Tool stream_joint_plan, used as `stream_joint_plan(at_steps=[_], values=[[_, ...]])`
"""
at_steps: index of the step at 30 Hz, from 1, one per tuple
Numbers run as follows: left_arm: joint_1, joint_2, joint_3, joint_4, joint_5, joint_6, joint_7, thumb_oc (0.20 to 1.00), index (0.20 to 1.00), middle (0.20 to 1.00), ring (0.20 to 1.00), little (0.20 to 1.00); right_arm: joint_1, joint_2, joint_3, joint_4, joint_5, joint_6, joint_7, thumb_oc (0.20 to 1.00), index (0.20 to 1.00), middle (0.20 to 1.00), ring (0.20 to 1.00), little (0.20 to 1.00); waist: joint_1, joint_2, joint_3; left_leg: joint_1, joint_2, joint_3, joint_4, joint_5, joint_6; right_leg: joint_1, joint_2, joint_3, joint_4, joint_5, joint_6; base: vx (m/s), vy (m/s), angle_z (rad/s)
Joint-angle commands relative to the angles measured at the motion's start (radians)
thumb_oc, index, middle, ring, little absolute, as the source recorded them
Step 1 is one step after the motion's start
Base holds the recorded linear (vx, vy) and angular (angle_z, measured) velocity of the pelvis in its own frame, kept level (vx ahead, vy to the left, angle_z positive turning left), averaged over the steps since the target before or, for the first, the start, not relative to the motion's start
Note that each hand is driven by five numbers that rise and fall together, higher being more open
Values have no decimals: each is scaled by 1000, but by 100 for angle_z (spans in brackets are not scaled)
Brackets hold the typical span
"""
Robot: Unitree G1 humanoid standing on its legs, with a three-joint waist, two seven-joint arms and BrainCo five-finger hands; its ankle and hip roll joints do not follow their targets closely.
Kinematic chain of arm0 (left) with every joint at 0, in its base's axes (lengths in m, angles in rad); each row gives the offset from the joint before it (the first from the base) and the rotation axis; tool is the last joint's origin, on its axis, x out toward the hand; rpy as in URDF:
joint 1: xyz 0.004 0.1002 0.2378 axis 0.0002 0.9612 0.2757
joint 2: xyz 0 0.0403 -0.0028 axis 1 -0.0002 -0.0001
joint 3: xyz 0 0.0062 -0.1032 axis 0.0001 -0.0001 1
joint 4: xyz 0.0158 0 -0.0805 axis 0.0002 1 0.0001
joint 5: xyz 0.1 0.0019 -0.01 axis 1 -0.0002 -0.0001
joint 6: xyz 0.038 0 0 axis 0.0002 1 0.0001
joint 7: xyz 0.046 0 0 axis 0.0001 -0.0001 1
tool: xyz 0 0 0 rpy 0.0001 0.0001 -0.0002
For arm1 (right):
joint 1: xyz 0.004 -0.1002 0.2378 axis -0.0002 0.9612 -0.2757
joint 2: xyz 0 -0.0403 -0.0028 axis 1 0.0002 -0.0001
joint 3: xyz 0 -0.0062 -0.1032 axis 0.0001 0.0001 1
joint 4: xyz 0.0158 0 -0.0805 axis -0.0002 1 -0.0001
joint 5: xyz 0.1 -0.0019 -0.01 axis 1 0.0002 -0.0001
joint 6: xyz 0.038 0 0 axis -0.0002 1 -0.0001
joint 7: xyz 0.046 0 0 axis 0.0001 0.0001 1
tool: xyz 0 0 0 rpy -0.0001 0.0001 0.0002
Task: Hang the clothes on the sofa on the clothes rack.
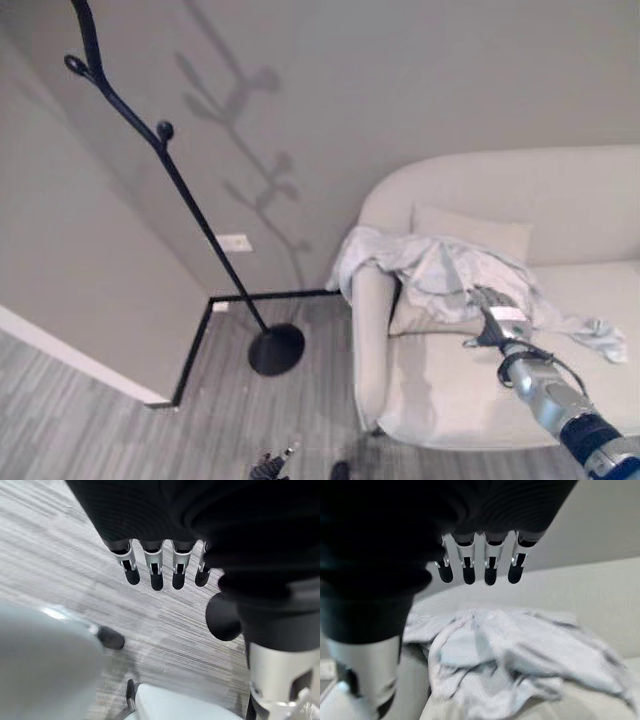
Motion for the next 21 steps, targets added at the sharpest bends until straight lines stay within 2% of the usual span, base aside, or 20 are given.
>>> stream_joint_plan(at_steps=[1, 4, 7, 14, 16, 21], values=[[8, 23, -8, 17, 35, -14, 24, 1000, 1000, 1000, 1000, 1000, -170, 21, 10, 89, -59, 36, -60, 1000, 1000, 1000, 1000, 1000, 60, -63, -1, -78, 27, -25, 4, -2, -8, 66, -42, 35, 6, -35, 37, 85, 48, 17], [12, 29, 0, 22, 24, -13, 25, 1000, 1000, 1000, 1000, 1000, -212, 15, 34, 135, -77, 55, -68, 1000, 1000, 1000, 1000, 1000, 76, -68, 5, -84, 23, -24, 4, -5, -5, 54, -45, 28, 5, -33, 41, 64, 17, 21], [14, 45, 11, 32, -7, -9, 21, 1000, 1000, 1000, 1000, 1000, -301, -1, 76, 249, -101, 101, -103, 1000, 1000, 1000, 1000, 1000, 107, -76, 31, -139, 21, -44, 8, 1, -3, 5, -34, 21, 5, -29, 42, -28, -18, 23], [5, 60, 23, 27, -67, -14, 30, 1000, 1000, 1000, 1000, 1000, -410, 0, 130, 344, -90, 133, -129, 1000, 1000, 1000, 1000, 1000, 135, -77, 70, -225, 16, -69, 25, 12, -2, -67, -18, 16, 5, -24, 41, -41, -14, 5], [-16, 66, 6, 16, -101, -21, 34, 1000, 1000, 1000, 1000, 1000, -482, 37, 173, 436, -68, 147, -151, 1000, 1000, 1000, 1000, 1000, 158, -75, 102, -286, 8, -86, 61, 8, -2, -106, -13, 19, 5, -18, 40, -41, -10, 7], [-48, 74, -26, -1, -141, -34, 49, 1000, 1000, 1000, 1000, 1000, -570, 88, 236, 571, -68, 179, -172, 1000, 1000, 1000, 1000, 1000, 181, -71, 124, -359, -3, -99, 120, -6, -3, -150, -16, 20, 5, -9, 39, -3, 9, 5]])
